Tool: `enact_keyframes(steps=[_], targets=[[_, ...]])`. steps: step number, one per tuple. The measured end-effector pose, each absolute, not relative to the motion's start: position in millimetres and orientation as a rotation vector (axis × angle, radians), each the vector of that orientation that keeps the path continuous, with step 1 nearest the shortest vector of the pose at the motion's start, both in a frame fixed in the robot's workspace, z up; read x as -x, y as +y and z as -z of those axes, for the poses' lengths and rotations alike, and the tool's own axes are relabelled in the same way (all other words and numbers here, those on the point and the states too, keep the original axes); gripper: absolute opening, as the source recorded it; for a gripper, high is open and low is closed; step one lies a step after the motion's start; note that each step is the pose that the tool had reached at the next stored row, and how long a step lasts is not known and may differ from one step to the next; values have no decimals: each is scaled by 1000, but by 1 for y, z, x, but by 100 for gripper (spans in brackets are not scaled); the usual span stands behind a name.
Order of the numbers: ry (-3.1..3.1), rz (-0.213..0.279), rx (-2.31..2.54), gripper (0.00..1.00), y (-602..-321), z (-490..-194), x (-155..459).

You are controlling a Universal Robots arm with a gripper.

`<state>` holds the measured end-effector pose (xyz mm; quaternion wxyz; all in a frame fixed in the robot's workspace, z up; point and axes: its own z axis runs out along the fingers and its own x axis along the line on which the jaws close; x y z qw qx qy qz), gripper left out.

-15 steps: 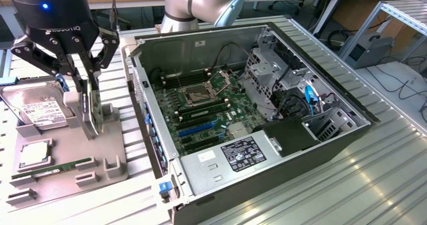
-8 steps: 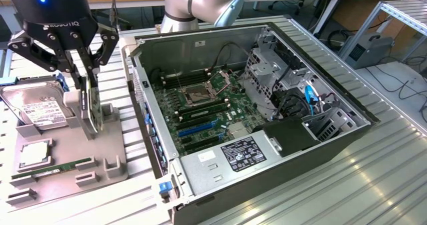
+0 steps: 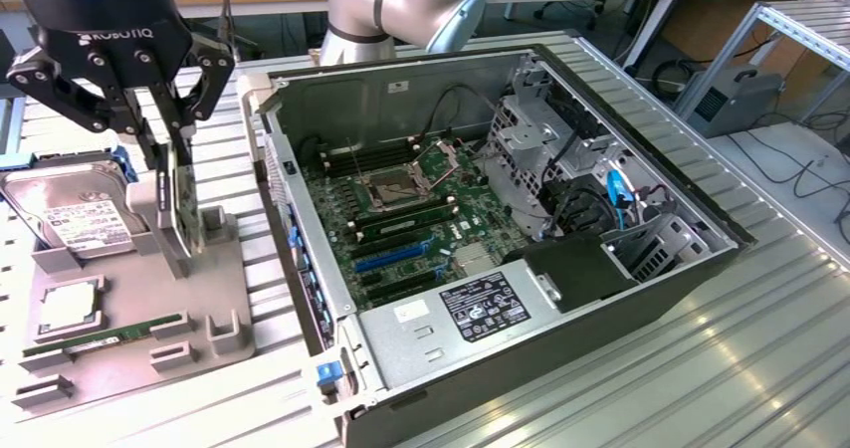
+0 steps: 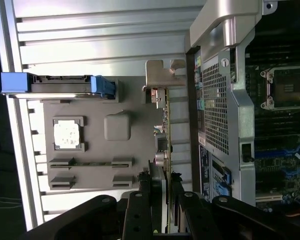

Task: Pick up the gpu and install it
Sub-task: 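Pick up the gpu and move the gpu toward the slot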

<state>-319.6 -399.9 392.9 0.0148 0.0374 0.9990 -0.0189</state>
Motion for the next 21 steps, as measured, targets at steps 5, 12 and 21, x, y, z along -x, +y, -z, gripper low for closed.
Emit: enact_keyframes(steps=[5, 12, 21], targets=[[3109, 59, -116, 27, -400, -397, 320], [3109, 59, -116, 27, -400, -405, 320], [3109, 59, -116, 27, -400, -413, 320]])
